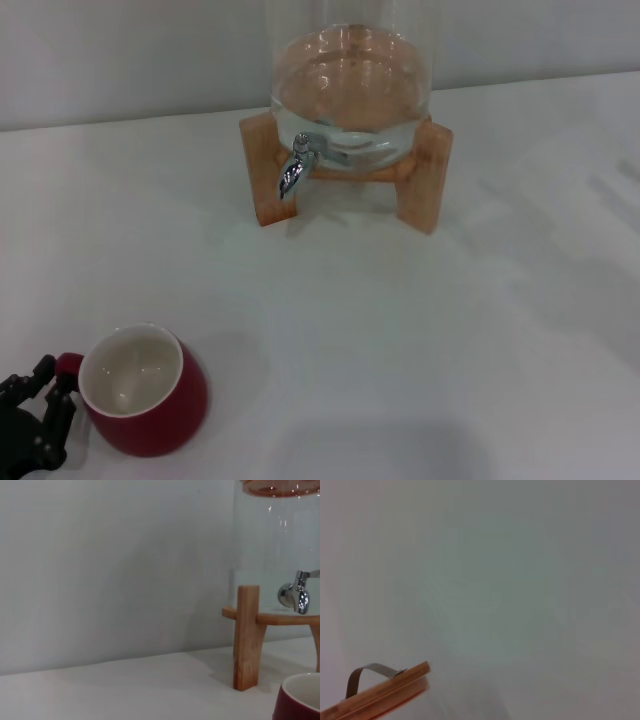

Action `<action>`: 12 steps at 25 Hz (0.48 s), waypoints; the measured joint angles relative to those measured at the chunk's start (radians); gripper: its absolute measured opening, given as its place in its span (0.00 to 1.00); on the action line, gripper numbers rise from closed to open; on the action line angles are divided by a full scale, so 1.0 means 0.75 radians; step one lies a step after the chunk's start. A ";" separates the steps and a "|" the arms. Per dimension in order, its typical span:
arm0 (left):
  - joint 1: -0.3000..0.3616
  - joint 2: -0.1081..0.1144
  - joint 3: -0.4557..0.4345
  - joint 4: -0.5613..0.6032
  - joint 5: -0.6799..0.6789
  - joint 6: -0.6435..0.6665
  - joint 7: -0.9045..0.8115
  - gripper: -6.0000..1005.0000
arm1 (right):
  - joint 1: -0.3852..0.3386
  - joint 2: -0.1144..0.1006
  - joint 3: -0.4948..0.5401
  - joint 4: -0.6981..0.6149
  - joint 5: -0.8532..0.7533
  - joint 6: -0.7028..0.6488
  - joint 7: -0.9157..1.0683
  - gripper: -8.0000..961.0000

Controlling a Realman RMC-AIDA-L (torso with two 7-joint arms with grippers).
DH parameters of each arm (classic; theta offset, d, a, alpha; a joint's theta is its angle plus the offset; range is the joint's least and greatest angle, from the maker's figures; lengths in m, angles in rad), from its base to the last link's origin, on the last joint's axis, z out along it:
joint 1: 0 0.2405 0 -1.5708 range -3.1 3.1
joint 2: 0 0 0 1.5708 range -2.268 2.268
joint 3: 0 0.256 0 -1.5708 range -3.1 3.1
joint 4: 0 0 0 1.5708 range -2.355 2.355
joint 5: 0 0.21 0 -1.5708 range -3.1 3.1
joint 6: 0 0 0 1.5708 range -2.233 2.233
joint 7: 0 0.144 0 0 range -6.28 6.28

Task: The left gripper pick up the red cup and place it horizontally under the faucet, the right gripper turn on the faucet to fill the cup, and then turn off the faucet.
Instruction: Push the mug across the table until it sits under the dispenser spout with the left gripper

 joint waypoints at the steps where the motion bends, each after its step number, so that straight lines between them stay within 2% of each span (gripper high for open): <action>1: 0.000 0.000 0.000 0.000 0.004 -0.002 0.000 0.20 | 0.000 0.000 0.000 0.000 0.000 0.000 0.000 0.69; 12: 0.010 0.000 0.000 0.003 0.009 -0.036 -0.031 0.17 | -0.005 0.000 0.000 0.001 0.001 0.003 0.000 0.69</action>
